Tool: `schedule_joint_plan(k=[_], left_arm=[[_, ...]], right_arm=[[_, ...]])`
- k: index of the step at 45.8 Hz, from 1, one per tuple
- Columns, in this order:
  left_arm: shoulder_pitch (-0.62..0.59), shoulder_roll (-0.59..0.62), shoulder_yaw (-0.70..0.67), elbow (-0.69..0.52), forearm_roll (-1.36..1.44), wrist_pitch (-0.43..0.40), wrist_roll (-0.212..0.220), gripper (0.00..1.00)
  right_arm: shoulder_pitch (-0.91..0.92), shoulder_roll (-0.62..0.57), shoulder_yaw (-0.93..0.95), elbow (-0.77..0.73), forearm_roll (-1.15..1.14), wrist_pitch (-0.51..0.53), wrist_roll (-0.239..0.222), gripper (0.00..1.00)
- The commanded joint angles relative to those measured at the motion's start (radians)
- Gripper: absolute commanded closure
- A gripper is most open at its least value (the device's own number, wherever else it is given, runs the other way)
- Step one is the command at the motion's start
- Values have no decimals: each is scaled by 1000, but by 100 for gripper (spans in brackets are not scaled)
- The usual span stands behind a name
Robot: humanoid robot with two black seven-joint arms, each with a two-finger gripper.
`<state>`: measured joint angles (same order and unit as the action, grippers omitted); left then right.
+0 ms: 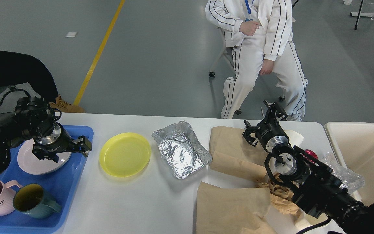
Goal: Tidy desktop
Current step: 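Move the left gripper over the pink plate toward the yellow plate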
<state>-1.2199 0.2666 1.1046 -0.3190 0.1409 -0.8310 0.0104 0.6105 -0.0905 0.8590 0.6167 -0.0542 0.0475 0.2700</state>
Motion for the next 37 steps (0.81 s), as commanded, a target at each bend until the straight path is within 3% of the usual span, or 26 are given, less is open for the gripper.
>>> schedule_joint_plan(k=[1, 5, 8, 25, 37], left_arm=[[-1, -17, 3, 0, 0, -83, 137, 4], [2, -23, -3, 0, -1, -96, 233, 4], [3, -30, -9, 1, -1, -92, 273, 4], [0, -41, -26, 5, -6, -76, 267, 4], [40, -85, -80, 8, -7, 110, 267, 4]], right_arm=[[0, 0, 0, 0, 1, 0, 0, 0], [0, 0, 0, 0, 1, 0, 0, 0], [0, 0, 0, 0, 1, 0, 0, 0], [0, 0, 0, 0, 1, 0, 0, 0], [0, 0, 0, 0, -1, 0, 0, 0]])
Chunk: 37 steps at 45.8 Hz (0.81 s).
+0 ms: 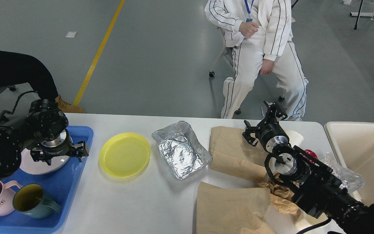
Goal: Tidy desktop
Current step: 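Move the left gripper over the pink plate toward the yellow plate, then grasp the rim of the yellow plate with the left gripper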
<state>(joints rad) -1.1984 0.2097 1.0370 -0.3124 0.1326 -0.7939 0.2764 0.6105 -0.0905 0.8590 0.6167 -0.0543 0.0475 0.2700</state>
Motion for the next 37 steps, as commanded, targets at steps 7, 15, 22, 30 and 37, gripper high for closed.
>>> schedule_joint_plan(k=[7, 15, 22, 30, 37], left_arm=[[22, -69, -32, 1, -5, 88, 0, 4], [16, -67, -78, 4, -11, 100, 1, 4], [22, -84, -84, 4, -11, 128, 0, 4], [49, -98, -110, 4, -13, 165, 0, 4], [63, -107, -120, 4, -13, 208, 0, 4]], right_arm=[[0, 0, 0, 0, 1, 0, 0, 0], [0, 0, 0, 0, -1, 0, 0, 0], [0, 0, 0, 0, 1, 0, 0, 0], [0, 0, 0, 0, 1, 0, 0, 0], [0, 0, 0, 0, -1, 0, 0, 0]])
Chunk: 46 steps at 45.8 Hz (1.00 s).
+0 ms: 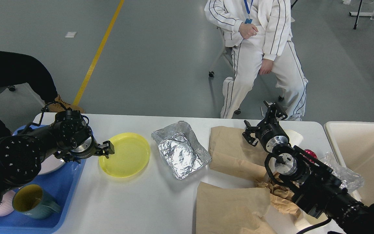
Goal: Tidy desktop
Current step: 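Grasp the rim of the yellow plate with the left gripper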
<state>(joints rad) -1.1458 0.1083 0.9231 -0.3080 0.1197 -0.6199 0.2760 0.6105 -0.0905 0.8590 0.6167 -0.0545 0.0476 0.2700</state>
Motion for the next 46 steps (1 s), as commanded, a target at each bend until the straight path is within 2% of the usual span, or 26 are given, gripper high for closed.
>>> schedule_joint_plan(k=[1, 9, 38, 46], left_arm=[[12, -6, -6, 0, 0, 45, 0, 4], [34, -7, -23, 0, 0, 112, 0, 4], [80, -16, -148, 0, -2, 131, -3, 4], [81, -16, -147, 0, 0, 135, -1, 14]], right_arm=[[0, 0, 0, 0, -1, 0, 0, 0], [0, 0, 0, 0, -1, 0, 0, 0], [0, 0, 0, 0, 1, 0, 0, 0], [0, 0, 0, 0, -1, 0, 0, 0]])
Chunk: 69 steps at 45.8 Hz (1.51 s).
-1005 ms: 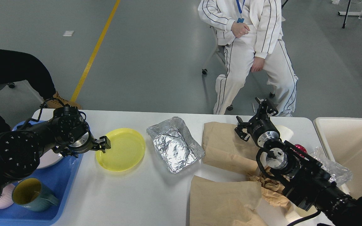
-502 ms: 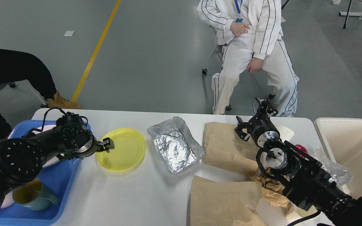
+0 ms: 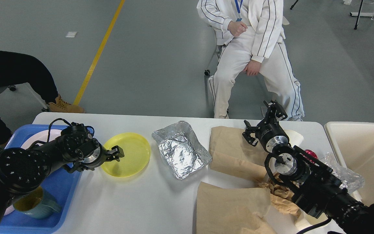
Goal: Tidy desktop
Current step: 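Grasp the rim of the yellow plate with the left gripper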
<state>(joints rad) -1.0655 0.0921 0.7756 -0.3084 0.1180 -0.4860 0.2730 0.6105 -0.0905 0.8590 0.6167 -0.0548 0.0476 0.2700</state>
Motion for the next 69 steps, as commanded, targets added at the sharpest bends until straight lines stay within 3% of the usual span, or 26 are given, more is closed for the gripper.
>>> schedule_joint_plan(k=[1, 10, 34, 42, 48, 61, 69], left_arm=[[2, 0, 1, 0, 2, 1, 3, 16], [2, 8, 1, -1, 0, -16, 14, 39], [24, 21, 4, -1, 2, -20, 18, 73], [22, 28, 4, -1, 2, -60, 18, 85], [21, 31, 7, -1, 2, -105, 20, 99], [6, 48, 4, -1, 2, -149, 20, 100], [-70, 66, 1, -1, 0, -224, 20, 100]], right_arm=[[0, 0, 0, 0, 0, 0, 0, 0], [0, 0, 0, 0, 1, 0, 0, 0], [0, 0, 0, 0, 1, 0, 0, 0], [0, 0, 0, 0, 0, 0, 0, 0], [0, 0, 0, 0, 1, 0, 0, 0], [0, 0, 0, 0, 0, 0, 0, 0], [0, 0, 0, 0, 1, 0, 0, 0]])
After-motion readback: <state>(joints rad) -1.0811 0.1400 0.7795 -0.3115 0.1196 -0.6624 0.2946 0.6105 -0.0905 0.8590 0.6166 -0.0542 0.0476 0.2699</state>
